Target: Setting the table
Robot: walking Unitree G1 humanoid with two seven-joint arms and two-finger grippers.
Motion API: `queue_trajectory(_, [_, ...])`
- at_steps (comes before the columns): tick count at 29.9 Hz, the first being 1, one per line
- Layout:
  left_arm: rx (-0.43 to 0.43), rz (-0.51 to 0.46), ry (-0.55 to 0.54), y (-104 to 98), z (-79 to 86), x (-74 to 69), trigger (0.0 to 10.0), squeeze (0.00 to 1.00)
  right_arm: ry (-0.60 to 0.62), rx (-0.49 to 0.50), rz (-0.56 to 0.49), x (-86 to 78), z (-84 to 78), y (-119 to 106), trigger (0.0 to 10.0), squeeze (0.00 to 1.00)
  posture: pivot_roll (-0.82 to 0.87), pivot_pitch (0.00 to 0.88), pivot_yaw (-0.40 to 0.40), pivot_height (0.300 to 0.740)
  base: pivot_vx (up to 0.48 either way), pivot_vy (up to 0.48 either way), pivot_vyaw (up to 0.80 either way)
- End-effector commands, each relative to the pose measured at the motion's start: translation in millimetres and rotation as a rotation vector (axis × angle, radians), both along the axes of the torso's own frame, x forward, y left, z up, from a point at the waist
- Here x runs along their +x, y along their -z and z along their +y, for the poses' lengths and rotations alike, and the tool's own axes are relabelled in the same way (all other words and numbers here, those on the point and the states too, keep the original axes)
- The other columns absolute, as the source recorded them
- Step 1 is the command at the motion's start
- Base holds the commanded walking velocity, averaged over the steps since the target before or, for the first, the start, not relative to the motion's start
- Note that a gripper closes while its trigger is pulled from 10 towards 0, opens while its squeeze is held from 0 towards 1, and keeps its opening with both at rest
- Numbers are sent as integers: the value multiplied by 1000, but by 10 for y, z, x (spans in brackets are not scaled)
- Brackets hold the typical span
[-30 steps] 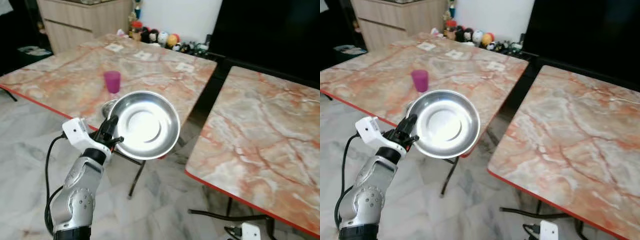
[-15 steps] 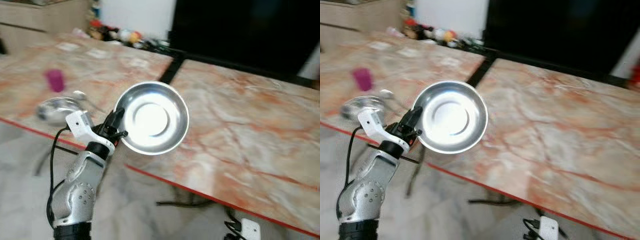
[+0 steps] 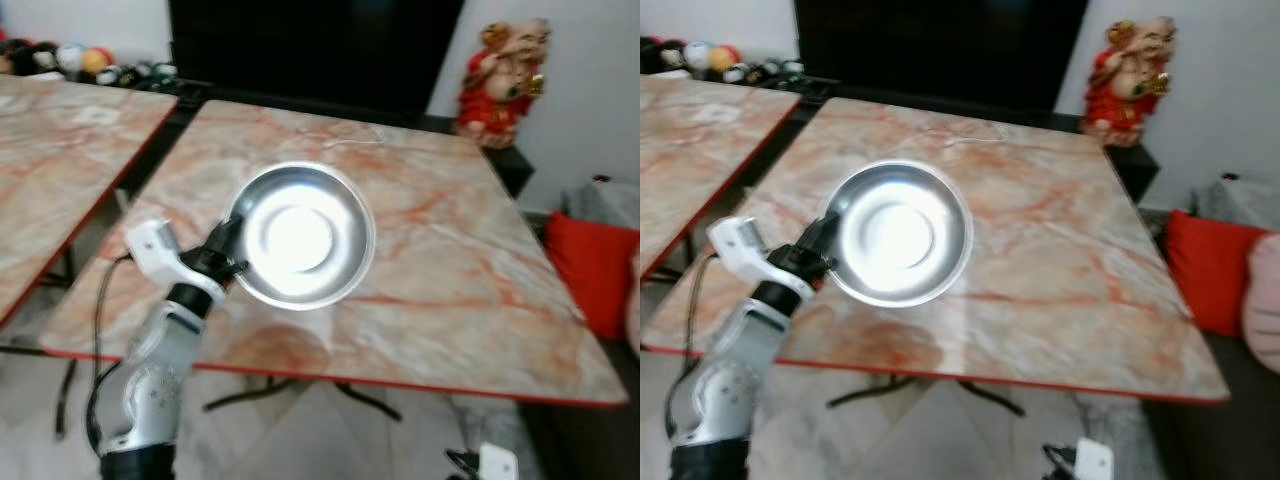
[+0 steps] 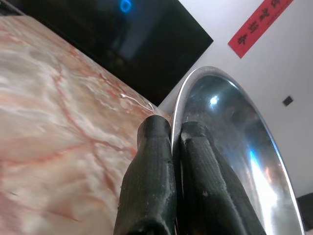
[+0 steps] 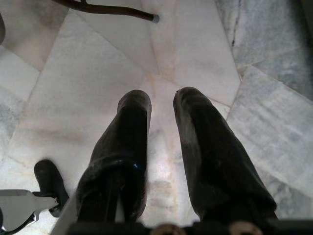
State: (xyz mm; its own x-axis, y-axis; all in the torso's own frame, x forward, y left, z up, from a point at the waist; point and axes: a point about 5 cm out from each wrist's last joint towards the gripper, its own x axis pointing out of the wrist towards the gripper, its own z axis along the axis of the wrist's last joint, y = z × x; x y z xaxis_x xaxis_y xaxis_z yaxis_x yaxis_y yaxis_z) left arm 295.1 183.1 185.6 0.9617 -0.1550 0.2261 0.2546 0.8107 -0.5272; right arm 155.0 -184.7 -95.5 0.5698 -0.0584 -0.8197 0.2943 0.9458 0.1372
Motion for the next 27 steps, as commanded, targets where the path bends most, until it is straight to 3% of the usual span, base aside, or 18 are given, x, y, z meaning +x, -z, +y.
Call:
queue_trajectory(1, [2,-12,26,-32,-95,9,10000,0,8,-30,-11,29,-114,-27,10000,0,121,2,-94,740,0,-424,0])
queue_trajectory(4, [51,13,19,1,-93,26,10000,0,7,-29,-10,29,-114,-27,10000,0,124,1,-90,740,0,-408,0])
queue_trajectory(7, [193,73,5,80,-75,92,10000,0,9,-30,-9,31,-115,-28,10000,0,136,0,-80,740,0,-95,0])
queue_trajectory(10, [229,78,6,58,-24,130,10000,0,12,-32,-11,35,-117,-29,10000,0,149,0,-63,740,0,0,0])
queue_trajectory(16, [252,77,9,13,84,154,10000,0,20,-26,-13,36,-96,-27,10000,0,149,0,-33,740,0,0,0])
queue_trajectory(19, [207,89,17,27,97,182,10000,0,21,-21,-14,38,-81,-26,10000,0,144,0,-33,740,0,0,0])
queue_trajectory(23, [235,131,58,149,64,234,10000,0,29,-20,-12,34,-67,-23,10000,0,138,0,-35,740,0,0,0])
queue_trajectory(27, [211,177,86,238,66,301,10000,0,32,-19,-11,30,-64,-20,10000,0,138,0,-35,740,0,0,0])
